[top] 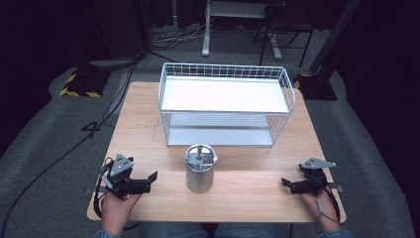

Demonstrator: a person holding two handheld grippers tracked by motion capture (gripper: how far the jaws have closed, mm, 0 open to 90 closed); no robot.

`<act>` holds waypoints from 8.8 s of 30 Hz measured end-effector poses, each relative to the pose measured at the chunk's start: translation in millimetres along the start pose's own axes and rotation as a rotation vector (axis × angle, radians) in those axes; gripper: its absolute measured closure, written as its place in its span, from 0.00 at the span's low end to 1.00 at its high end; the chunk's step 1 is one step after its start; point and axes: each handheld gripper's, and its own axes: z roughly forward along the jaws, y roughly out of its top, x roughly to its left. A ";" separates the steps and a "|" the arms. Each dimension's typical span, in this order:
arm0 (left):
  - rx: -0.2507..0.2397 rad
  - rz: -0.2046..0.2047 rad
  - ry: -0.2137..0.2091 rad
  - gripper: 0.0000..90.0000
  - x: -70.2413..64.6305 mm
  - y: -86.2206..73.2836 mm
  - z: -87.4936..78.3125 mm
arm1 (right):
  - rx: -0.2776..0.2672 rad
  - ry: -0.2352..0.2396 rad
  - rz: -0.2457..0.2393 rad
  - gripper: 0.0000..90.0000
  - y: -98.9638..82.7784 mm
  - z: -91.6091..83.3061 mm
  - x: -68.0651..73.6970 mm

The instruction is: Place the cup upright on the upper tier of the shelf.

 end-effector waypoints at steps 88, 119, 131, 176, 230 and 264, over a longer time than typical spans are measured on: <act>-0.154 0.190 -0.336 0.02 -107.8 46.8 84.6 | -0.012 -0.002 -0.003 0.06 -0.5 -1.1 0.2; -0.077 0.246 -0.323 0.04 -113.2 81.6 56.2 | -0.021 -0.008 0.007 0.10 -0.7 -1.7 -0.1; -0.070 0.253 -0.343 0.04 -114.4 110.7 43.7 | -0.016 -0.020 0.010 0.08 -0.4 -1.1 -0.3; -0.201 0.215 -0.320 0.04 -103.0 232.1 28.3 | -0.023 -0.029 0.028 0.12 -0.8 -2.1 -1.2; -0.234 0.102 -0.144 0.04 -98.7 328.7 122.6 | -0.034 -0.014 0.017 0.16 -1.2 -2.8 -0.6; -0.190 0.133 -0.122 0.04 -99.6 326.0 136.9 | -0.036 -0.010 0.013 0.17 -1.3 -3.0 -0.1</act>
